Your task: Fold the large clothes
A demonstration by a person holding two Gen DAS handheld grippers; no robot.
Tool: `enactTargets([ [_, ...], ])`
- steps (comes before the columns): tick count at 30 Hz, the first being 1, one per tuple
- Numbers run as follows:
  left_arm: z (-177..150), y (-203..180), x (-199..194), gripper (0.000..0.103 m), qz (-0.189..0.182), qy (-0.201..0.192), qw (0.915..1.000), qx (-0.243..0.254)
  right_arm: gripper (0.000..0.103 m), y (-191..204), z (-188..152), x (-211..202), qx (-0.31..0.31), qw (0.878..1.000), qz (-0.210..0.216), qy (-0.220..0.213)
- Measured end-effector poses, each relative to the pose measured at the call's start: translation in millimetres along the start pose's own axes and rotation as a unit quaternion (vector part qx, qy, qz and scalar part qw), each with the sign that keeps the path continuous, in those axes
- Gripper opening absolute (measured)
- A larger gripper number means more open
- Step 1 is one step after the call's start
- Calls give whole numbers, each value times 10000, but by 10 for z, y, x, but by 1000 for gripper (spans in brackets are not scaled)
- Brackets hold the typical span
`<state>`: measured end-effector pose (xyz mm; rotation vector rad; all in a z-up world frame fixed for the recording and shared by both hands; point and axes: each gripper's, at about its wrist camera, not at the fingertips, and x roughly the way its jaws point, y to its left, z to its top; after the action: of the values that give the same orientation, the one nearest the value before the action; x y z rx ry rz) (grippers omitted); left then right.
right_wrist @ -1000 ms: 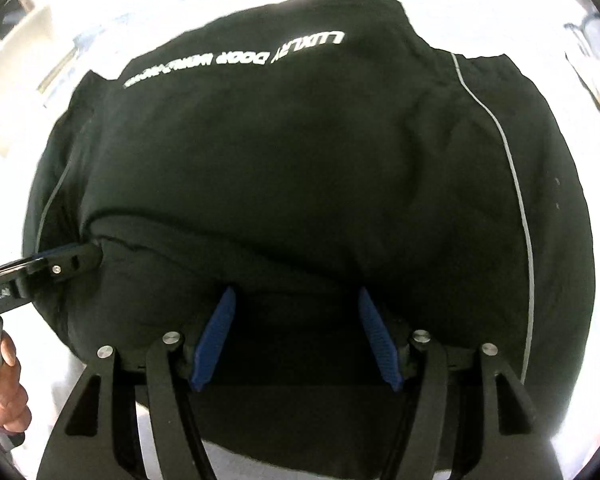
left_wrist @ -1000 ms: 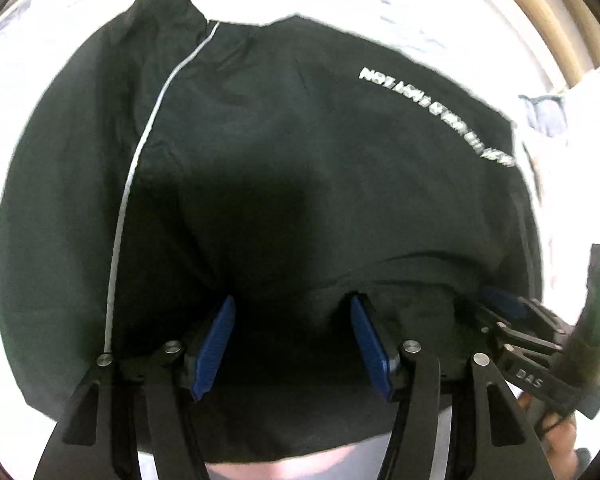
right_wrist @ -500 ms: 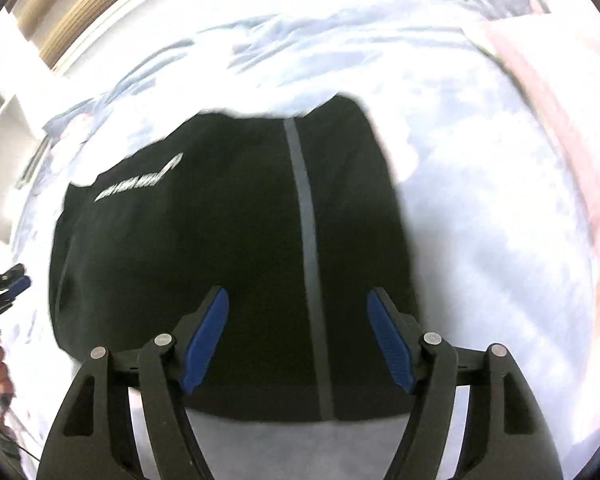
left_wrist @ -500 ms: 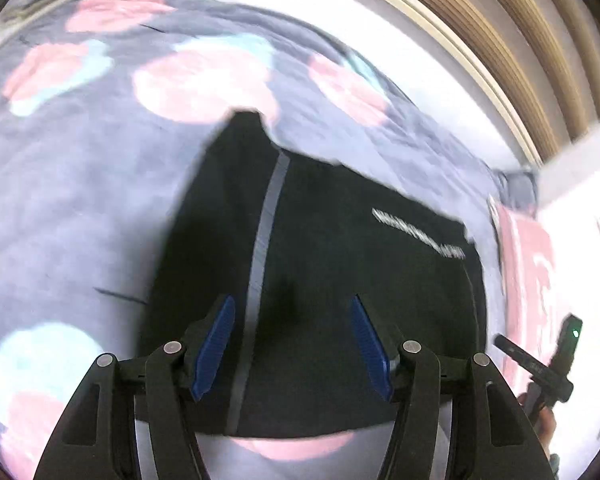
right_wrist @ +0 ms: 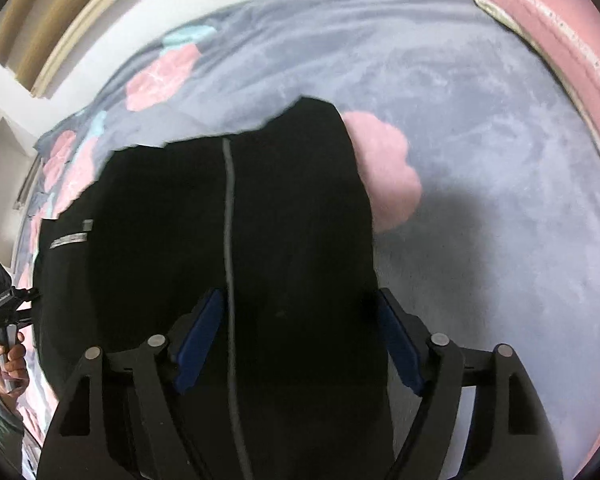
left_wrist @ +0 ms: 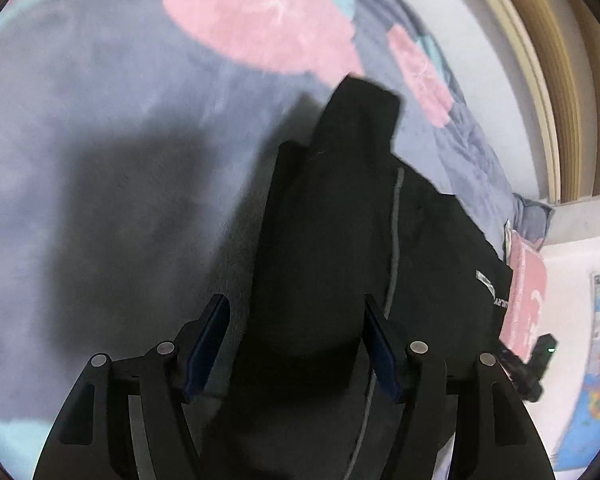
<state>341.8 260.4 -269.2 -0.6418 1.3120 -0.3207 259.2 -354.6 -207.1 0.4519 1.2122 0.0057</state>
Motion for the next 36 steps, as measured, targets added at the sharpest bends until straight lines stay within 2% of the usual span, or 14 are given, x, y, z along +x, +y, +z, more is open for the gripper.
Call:
enactTargets([
  [4,62,54,218,76,-338,140,9993,-47,97,-156,34,303,360,9983,307,340],
  [9,97,101,349,77,-574,105,9983,-76,96,-208,61,480,494,9928,920,585],
  [10,89,84,342,77,-567,81,9984,-24,88,-207,62,486,508,9919,1012,582],
  [11,75,58,328,64,-560,22,9984,61,71,-202,62,477,504,9902,1163,579],
  [14,12,-60,215,45,-649,-75,9974,302,63,-158,64,397,369,9873,1437,570],
  [15,-4,-82,181,44,-674,-80,9970,373,63,-139,61,384,273,9875,1440,581],
  [18,15,-16,223,49,-784,30,9968,180,75,-197,81,516,470,9816,1692,749],
  [20,48,30,354,63,-856,172,9962,-52,88,-265,77,696,779,9737,1927,929],
  [22,41,53,440,65,-952,239,9949,-212,88,-225,82,767,829,9712,2032,933],
  [24,7,3,400,65,-887,170,9957,-206,76,-125,82,715,721,9729,2023,859],
  [25,-21,-45,368,60,-860,136,9961,-148,63,-74,62,643,633,9737,2035,800],
  [26,-59,-100,315,46,-850,84,9963,-53,48,-30,35,546,535,9752,2023,724],
  [28,-161,-213,126,30,-932,-98,9955,113,36,38,-35,315,392,9763,2056,557],
  [36,-923,-734,-812,23,-1830,-646,9799,451,29,489,-442,-771,-77,9783,2070,-17],
])
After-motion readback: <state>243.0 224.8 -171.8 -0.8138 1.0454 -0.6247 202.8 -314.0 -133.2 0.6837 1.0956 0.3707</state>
